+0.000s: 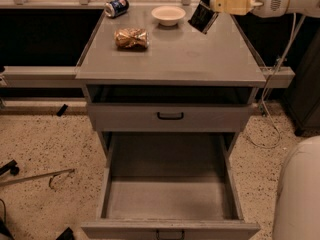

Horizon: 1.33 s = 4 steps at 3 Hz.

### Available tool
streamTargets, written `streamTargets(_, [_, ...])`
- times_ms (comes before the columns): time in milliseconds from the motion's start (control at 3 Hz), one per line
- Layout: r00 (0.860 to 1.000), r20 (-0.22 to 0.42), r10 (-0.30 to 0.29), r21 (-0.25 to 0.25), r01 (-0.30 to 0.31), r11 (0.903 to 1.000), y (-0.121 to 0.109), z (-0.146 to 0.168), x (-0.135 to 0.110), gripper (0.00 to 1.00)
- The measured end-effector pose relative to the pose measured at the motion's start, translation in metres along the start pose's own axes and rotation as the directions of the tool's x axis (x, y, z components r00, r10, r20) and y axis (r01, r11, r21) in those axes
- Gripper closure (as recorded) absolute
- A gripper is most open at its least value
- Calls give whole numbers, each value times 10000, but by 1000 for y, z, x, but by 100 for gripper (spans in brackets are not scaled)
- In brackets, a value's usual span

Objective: Pick rxbar chocolate from middle drawer and place on counter

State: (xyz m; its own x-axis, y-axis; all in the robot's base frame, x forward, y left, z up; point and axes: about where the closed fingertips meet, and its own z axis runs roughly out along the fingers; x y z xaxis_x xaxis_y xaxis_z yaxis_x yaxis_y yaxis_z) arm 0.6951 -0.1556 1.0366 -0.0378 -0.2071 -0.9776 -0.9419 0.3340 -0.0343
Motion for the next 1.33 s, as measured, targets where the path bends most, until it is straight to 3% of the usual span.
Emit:
streamTargets(333, [9990,-52,-434,959,437,9944,-32,-3,1,100])
streamTargets(1333, [9967,-702,-397,954,463,9944,-86,82,93,100])
